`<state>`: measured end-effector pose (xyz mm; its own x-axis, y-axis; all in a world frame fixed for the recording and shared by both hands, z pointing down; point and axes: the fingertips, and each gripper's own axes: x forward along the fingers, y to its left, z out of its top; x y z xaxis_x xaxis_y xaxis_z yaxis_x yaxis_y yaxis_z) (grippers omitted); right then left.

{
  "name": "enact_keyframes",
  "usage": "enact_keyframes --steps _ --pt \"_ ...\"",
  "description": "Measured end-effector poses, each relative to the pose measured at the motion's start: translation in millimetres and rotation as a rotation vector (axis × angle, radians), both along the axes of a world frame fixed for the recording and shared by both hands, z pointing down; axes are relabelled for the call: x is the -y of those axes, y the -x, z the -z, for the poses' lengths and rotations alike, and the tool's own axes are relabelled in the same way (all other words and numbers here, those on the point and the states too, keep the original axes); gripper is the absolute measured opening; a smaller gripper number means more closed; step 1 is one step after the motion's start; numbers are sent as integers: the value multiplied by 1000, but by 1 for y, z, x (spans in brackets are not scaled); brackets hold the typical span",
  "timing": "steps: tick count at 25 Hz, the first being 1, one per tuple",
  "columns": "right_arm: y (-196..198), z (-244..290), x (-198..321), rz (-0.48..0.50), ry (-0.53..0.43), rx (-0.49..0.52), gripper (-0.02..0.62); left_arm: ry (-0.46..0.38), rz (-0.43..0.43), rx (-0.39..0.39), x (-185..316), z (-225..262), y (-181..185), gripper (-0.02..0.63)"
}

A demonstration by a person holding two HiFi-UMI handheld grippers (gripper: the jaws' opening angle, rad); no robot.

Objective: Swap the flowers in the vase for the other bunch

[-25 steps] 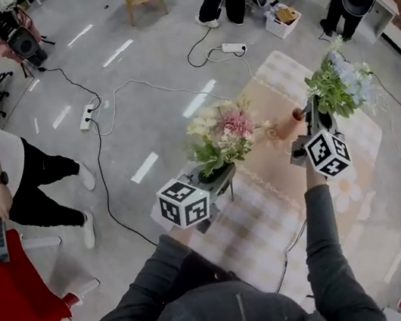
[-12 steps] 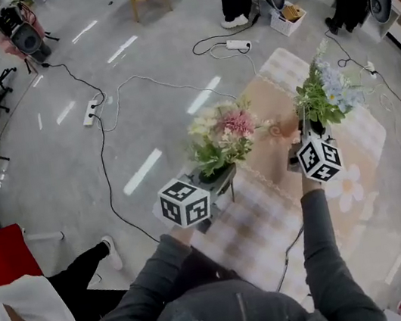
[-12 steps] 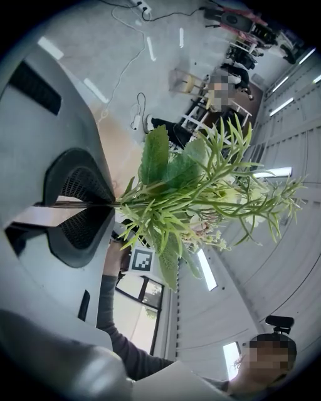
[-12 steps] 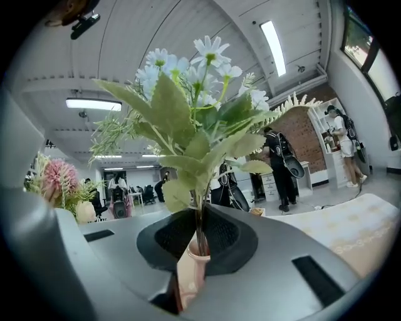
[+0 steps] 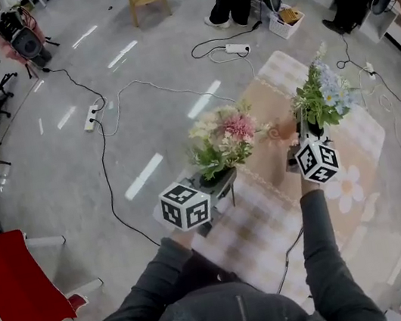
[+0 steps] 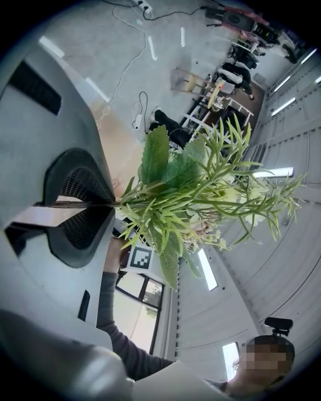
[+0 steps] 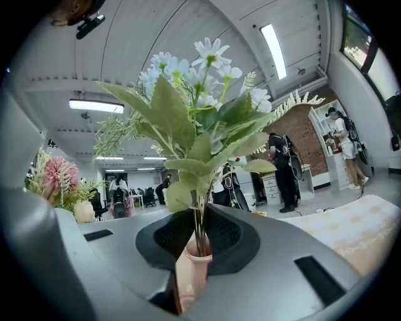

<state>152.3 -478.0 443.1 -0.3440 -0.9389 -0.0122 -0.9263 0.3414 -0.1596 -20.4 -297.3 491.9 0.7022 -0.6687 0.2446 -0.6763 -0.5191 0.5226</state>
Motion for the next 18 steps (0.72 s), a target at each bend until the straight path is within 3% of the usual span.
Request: enact_keyframes --steps 9,18 --pt "-4 1 1 0 -1 0 36 10 -7 -1 -3 1 1 27" --pt "-13 -4 -2 -14 18 11 101 16 -13 1 -8 2 1 26"
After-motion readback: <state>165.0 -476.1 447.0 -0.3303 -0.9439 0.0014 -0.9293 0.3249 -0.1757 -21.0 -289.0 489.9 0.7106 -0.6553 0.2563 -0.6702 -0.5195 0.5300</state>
